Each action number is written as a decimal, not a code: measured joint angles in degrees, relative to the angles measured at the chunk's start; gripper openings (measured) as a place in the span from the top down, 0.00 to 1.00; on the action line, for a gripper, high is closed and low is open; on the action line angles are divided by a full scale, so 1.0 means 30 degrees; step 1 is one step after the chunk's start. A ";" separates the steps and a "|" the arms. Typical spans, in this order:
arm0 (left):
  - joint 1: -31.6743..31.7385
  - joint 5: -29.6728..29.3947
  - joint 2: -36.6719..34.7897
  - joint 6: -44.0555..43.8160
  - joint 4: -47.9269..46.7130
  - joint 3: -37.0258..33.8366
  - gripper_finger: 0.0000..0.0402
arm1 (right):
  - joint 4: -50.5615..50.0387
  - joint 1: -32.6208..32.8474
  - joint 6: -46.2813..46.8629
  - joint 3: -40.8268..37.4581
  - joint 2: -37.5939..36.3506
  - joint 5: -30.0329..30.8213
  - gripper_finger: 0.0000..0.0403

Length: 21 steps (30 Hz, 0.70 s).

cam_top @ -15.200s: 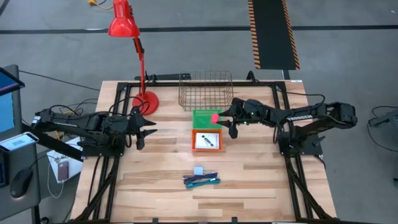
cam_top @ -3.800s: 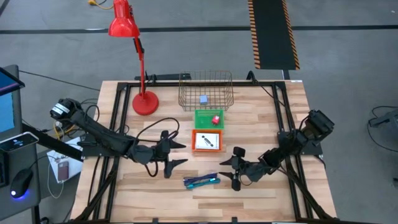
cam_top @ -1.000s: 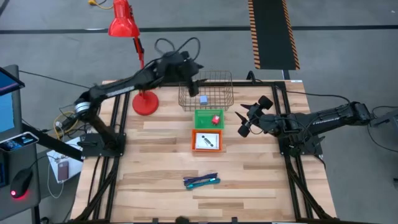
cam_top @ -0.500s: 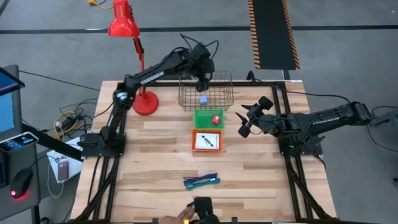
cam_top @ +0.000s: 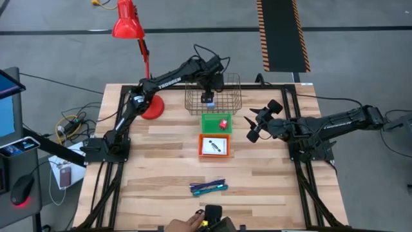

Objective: Pick and place items into bin
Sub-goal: Put the blue charger adapter into the green basket

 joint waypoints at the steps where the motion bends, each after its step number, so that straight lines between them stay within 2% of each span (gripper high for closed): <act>1: -0.0004 -0.0001 0.0182 0.0140 -0.0074 0.0000 0.34 | -0.0012 0.0000 0.0000 0.0000 0.0000 -0.0007 0.54; 12: -0.0192 -0.0137 0.0709 0.0772 -0.0216 -0.0118 0.34 | -0.0012 0.0000 -0.0004 0.0000 0.0000 0.0003 0.54; 19: -0.0538 -0.3017 0.0825 0.0510 -0.0407 -0.0114 0.34 | -0.0026 0.0000 -0.0007 0.0000 0.0000 0.0007 0.54; 21: -0.0605 -0.3909 0.0788 -0.0014 -0.1398 0.0192 0.34 | -0.0026 0.0000 -0.0015 0.0000 0.0000 0.0007 0.54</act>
